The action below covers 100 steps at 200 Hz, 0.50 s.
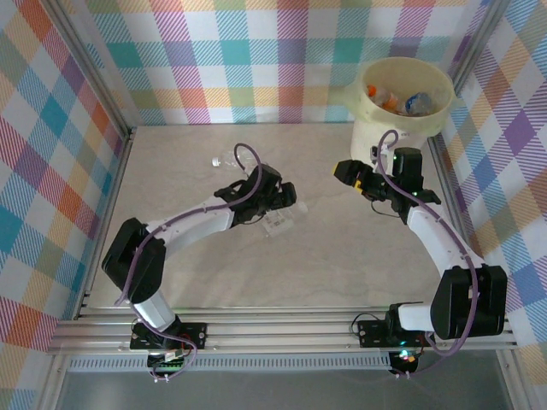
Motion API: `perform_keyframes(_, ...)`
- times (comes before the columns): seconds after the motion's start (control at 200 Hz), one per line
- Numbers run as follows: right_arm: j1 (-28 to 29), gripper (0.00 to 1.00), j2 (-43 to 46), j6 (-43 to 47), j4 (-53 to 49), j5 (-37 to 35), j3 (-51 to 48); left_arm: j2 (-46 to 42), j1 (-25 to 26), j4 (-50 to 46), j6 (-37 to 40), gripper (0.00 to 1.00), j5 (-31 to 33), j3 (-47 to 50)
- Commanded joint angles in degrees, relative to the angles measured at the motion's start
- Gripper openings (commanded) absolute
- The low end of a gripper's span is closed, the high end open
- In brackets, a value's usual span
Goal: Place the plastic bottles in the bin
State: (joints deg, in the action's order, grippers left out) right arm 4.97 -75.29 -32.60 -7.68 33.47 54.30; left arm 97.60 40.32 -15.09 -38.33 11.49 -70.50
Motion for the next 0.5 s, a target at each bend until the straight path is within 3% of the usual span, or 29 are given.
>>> perform_keyframes(0.0, 0.46, 1.0, 1.28, -0.21, -0.87, -0.23, -0.77, 4.3, -1.88, -3.15, 1.97, 1.0, -1.47, -1.58)
perform_keyframes(0.245, 0.56, 1.0, 1.9, -0.12, -1.1, -1.0, -1.72, 7.81, -2.61, -1.34, 1.1, 1.0, -11.25, -1.23)
perform_keyframes(0.495, 0.63, 1.0, 1.07, -0.1, -1.42, -0.6, -2.53, 3.83, -1.48, 10.03, -4.14, 1.0, -19.62, 6.37)
